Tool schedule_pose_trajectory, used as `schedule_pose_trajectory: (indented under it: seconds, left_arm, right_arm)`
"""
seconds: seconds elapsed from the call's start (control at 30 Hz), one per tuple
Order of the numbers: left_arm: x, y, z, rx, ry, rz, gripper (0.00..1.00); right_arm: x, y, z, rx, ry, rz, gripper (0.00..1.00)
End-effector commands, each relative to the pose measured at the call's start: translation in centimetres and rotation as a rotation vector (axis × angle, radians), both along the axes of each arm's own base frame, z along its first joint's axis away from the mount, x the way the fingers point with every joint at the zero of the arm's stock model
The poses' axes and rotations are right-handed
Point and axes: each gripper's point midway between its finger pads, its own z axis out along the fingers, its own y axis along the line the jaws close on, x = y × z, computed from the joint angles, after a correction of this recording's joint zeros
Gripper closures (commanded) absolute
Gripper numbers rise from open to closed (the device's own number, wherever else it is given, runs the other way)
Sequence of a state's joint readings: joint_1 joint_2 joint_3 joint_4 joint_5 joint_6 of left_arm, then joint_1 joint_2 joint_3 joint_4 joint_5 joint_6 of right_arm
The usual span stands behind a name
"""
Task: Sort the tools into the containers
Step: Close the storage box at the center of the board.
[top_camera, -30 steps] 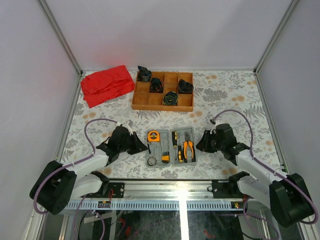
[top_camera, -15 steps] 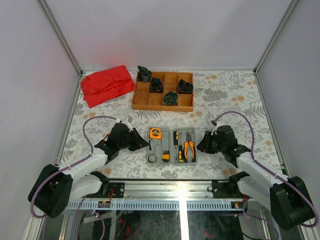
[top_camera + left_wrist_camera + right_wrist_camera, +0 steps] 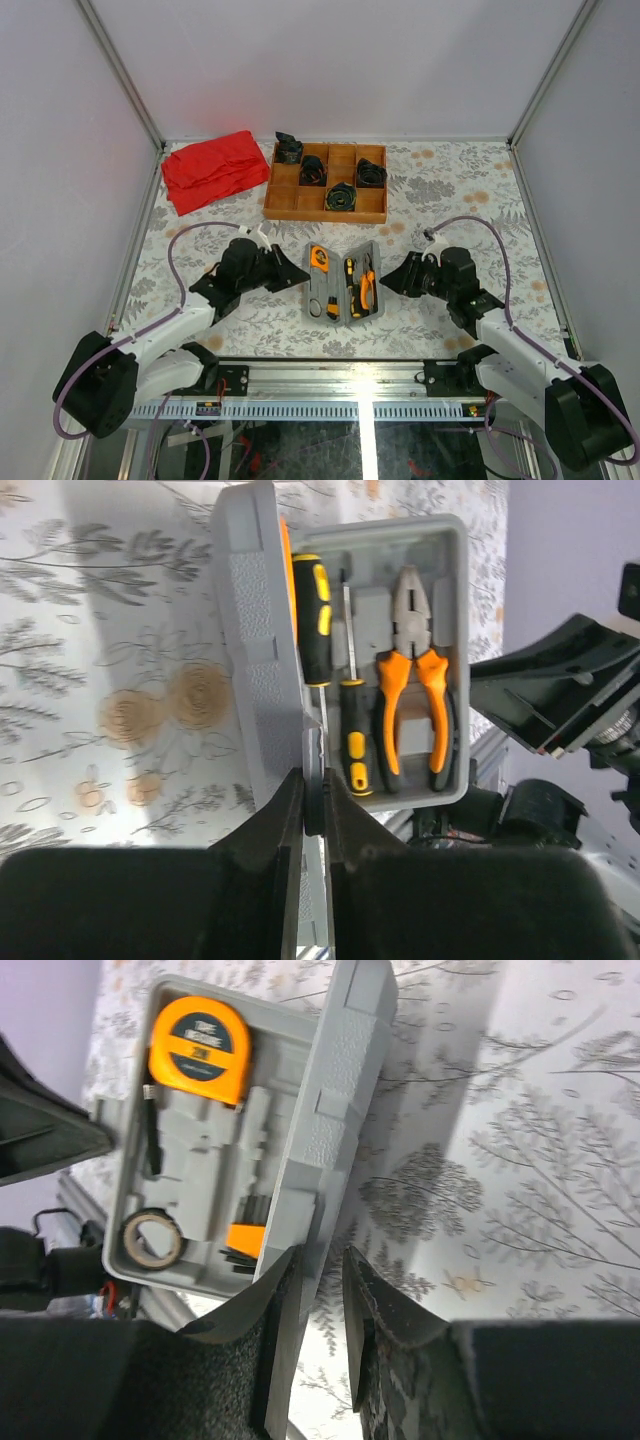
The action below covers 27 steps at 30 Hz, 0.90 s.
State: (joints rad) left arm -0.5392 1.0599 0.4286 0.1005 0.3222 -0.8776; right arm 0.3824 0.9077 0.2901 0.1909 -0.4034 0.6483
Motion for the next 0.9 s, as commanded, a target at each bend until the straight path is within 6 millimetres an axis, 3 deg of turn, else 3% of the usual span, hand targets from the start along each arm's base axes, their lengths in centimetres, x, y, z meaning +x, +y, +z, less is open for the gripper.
schedule_pose_trajectory:
  seconds: [0.0, 0.43, 0.87]
  left_arm:
    - [-1.2, -3.1, 3.6, -0.131, -0.05, -0.128, 1.0]
    - [-1.6, -4.1, 3.1, -0.125, -0.042, -0.142, 1.0]
    - [-1.5, -4.2, 2.4, -0.115, -0.038, -0.137, 1.0]
  right_arm:
    - [-2.1, 3.0, 2.5, 0.152, -0.015, 0.164, 0.7]
    - [-2.1, 3.8, 2.4, 0.23, 0.01, 0.171, 0.7]
    - [-0.9, 4.7, 4.2, 0.277, -0.019, 0.18, 0.7]
